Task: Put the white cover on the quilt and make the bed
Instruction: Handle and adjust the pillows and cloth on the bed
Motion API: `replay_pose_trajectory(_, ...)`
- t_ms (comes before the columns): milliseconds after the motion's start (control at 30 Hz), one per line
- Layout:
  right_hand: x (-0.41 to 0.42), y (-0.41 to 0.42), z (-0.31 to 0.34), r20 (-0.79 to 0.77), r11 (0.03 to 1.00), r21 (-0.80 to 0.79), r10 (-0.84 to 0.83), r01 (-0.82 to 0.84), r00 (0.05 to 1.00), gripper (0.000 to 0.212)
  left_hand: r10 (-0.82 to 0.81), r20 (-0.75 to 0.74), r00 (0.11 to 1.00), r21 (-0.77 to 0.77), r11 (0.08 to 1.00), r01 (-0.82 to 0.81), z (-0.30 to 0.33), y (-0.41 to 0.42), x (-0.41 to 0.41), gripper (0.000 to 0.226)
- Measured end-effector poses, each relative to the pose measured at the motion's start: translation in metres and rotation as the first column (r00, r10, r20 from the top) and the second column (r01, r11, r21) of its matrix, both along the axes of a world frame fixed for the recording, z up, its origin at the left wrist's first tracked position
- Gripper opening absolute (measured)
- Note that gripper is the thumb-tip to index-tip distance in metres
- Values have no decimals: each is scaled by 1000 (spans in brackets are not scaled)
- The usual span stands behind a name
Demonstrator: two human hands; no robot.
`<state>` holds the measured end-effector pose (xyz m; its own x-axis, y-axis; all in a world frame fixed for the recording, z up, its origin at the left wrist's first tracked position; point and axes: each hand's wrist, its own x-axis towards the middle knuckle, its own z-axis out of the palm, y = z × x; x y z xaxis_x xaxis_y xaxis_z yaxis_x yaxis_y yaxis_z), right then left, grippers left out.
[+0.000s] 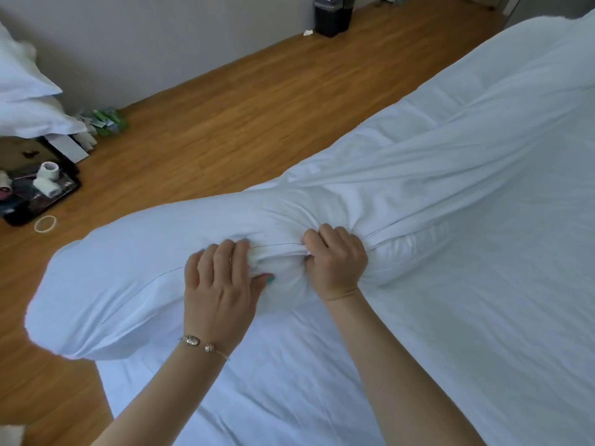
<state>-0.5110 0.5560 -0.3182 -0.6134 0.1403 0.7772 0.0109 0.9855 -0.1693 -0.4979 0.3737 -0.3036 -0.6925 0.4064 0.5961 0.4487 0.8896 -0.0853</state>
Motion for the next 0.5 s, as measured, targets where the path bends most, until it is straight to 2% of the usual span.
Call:
replay_pose_trajectory(100, -4, 2, 5, -38, 999, 24, 31, -30, 999, 35, 82, 97, 992, 46, 995, -87, 10, 8, -17, 43)
replay_pose_trajectory(167, -8, 4, 15, 4, 996, 32, 86, -87, 996, 33, 121, 188, 975, 88, 986, -139, 22, 10, -40, 55)
replay_pose_trajectory(233, -11, 9, 27, 125, 973, -10, 231, -232, 965, 25, 153, 238, 959, 107, 977, -182, 35, 12, -64, 59)
replay_pose_trajectory(267, -11, 12, 34, 229, 948, -59, 319, -314, 920, 24, 163, 256, 953, 101, 976, -194, 40, 13, -72, 57)
replay_pose_trajectory(300, -10, 15, 39, 340, 924, -95, 379, -370, 861, 34, 168, 266, 949, 88, 976, -197, 43, 14, -79, 53)
replay_pose_trajectory(367, -12, 18, 45, 503, 913, -20, 362, -409, 784, 63, 152, 260, 953, 69, 982, -176, 45, 15, -90, 42)
replay_pose_trajectory(400, -16, 18, 46, 538, 919, 30, 317, -393, 781, 72, 134, 247, 960, 66, 986, -155, 45, 15, -94, 36)
replay_pose_trajectory(500, -40, 10, 44, 487, 967, -6, 225, -255, 844, 61, 106, 166, 980, 62, 991, -118, 48, 12, -104, 21)
